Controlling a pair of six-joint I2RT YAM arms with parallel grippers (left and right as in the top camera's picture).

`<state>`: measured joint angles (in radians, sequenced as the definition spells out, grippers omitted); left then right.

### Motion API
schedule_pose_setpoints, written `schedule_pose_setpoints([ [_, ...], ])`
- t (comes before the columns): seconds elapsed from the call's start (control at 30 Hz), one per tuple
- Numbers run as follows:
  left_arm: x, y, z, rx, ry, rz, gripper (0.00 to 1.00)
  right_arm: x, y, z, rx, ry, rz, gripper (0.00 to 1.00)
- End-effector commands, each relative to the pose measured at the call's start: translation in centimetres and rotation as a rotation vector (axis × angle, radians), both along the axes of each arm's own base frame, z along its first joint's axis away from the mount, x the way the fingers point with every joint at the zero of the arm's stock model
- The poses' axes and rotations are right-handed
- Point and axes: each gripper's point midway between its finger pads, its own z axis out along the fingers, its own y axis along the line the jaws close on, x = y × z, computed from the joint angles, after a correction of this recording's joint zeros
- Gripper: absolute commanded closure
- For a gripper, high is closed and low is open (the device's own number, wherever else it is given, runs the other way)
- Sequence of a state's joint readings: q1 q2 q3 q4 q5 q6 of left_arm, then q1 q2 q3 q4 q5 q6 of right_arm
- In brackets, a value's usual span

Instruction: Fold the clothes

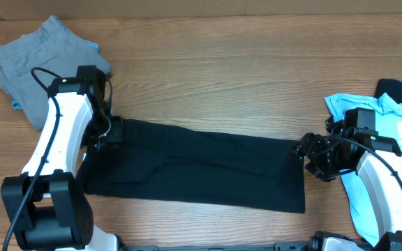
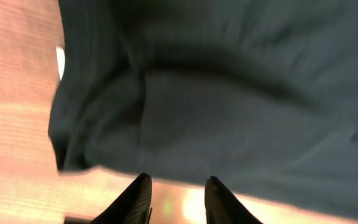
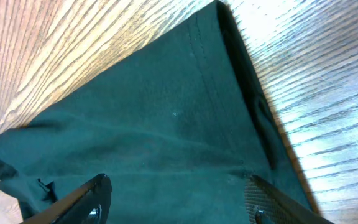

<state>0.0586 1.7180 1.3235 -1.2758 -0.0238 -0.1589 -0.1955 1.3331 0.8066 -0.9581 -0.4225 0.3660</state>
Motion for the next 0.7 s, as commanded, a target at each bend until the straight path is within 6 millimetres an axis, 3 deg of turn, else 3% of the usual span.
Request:
schedule_pose_setpoints([
  [0.0,0.2,0.0,-0.2,0.014,-0.002,0.048,0.64,0.4,-0.4,0.6,-0.022,-0.022,-0.002,0.28],
  [0.13,-1.8,0.2,-1.4,0.03,0.072,0.05,0.6,0.0,-0.5,0.4,-0.031,-0.009,0.0,0.27],
  [0.33,-5.0,2.0,-3.6,0.145,0.166,0.092,0.53,0.0,-0.5,0.4,-0.033,-0.009,0.003,0.25],
  [0.5,-5.9,1.6,-6.7,0.107,0.152,0.111,0.47,0.0,-0.5,0.4,-0.033,-0.01,0.003,0.25],
  [0.67,-6.1,1.2,-8.2,0.042,0.13,0.129,0.5,0.0,-0.5,0.4,-0.033,-0.01,0.003,0.25],
])
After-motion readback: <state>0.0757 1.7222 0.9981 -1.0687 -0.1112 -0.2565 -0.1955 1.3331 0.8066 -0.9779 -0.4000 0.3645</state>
